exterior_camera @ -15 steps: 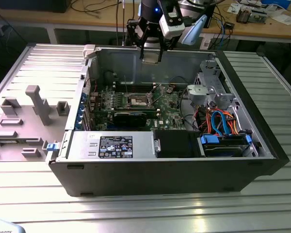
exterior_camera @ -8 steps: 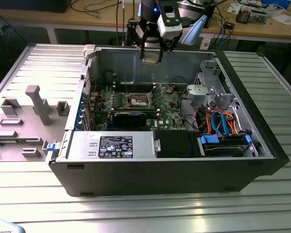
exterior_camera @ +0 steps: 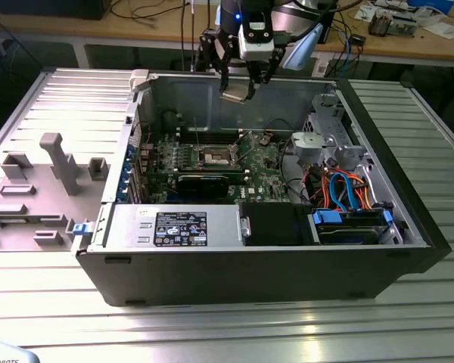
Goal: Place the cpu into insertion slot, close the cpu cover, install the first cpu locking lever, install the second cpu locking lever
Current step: 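Place the cpu into insertion slot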
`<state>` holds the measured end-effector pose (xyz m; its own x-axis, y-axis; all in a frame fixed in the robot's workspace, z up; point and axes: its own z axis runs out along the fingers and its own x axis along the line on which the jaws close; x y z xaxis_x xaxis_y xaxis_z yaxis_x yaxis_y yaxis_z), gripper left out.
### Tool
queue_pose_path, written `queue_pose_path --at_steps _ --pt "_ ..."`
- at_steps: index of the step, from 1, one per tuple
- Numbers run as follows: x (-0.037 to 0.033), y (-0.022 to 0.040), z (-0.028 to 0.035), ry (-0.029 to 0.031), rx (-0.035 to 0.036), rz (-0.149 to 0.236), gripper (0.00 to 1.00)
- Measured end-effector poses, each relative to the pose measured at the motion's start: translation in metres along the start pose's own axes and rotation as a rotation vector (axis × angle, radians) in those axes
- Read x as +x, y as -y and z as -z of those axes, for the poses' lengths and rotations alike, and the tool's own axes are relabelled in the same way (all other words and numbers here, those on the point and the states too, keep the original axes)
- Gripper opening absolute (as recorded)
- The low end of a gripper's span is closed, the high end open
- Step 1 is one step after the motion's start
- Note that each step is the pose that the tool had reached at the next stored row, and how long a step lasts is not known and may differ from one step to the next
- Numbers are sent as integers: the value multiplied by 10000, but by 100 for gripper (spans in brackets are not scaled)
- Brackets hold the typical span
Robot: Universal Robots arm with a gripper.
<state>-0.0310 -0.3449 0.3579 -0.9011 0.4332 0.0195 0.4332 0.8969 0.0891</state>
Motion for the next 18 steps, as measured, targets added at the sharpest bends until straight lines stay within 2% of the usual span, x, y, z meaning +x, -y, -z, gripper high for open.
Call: queue_pose_path --at_steps 2,18 --pt "0 0 -2 17 -3 -209 54" --pt "0 0 -3 23 -7 -283 54"
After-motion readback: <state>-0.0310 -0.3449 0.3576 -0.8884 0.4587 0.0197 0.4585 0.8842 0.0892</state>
